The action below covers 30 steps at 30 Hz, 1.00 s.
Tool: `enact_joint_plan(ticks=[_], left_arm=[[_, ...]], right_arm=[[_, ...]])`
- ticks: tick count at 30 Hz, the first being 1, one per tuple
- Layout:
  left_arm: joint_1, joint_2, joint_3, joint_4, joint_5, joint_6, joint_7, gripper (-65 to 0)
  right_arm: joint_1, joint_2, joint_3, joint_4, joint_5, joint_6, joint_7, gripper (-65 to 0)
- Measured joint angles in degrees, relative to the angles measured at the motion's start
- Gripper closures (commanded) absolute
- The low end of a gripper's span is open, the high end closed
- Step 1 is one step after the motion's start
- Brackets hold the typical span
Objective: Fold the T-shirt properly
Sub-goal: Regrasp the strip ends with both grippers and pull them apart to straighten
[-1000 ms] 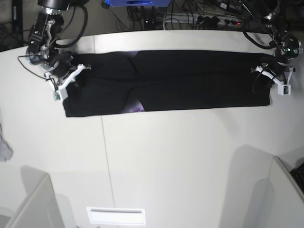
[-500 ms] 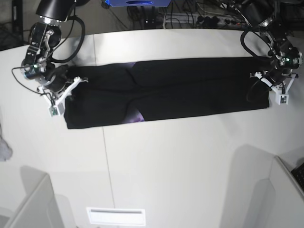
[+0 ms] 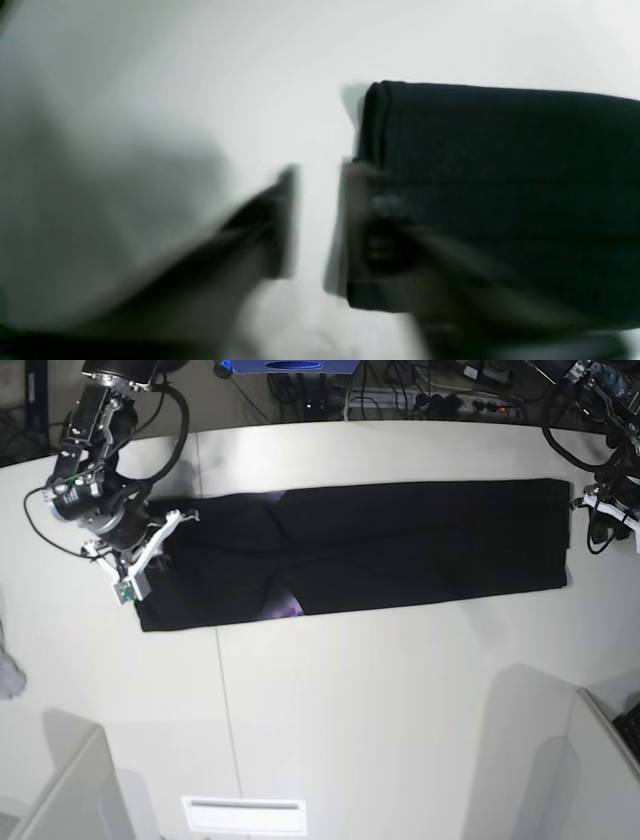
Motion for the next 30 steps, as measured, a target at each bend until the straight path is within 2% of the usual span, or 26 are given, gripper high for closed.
enact_joint_plan(ticks=[2,4,14,17,19,26,28,30], left_arm=[[0.15,0.11,-1.38,-2.38,0.00,-0.61,-0.17,-54.6],[0.39,0.02,-1.81,-5.81,0.68,-0.50,0.00,-62.9],[-2.25,0.00,-1.33,-15.02,0.85,-0.46,-0.26,-63.7],[-3.08,-0.20,1.09,-17.25,0.90,-0.42,-0.22,-63.7],[-3.56,-0.13,3.06,-18.12,0.37,-0.46,-1.73,-62.7],[-2.73,-0.55,9.90,-22.18,-0.92,-0.63,-11.65,-49.7],[-2.89,-0.98,10.80,-23.71,-1.53,-0.66,-12.76,-44.9],[-3.06,-1.20,11.52,-24.48,-1.73,-0.87,-13.22,-37.4]], right_arm=[[-0.28,0.37,-1.20,0.02,-0.59,-0.02,-0.09,0.0],[-0.68,0.33,-2.80,0.02,-0.37,-0.02,0.17,0.0],[-2.34,0.04,-5.68,0.50,-0.17,0.00,0.04,0.0],[-2.36,0.28,-5.68,0.70,-0.24,0.00,0.20,0.0],[-2.67,0.24,-5.68,0.87,-0.35,-0.02,0.09,0.0],[-3.61,0.24,-5.68,2.16,-0.22,-0.02,0.09,0.0],[-3.61,0.17,-5.68,2.19,-0.17,-0.02,0.09,0.0],[-3.67,0.20,-5.68,2.21,-0.17,0.00,0.09,0.0]])
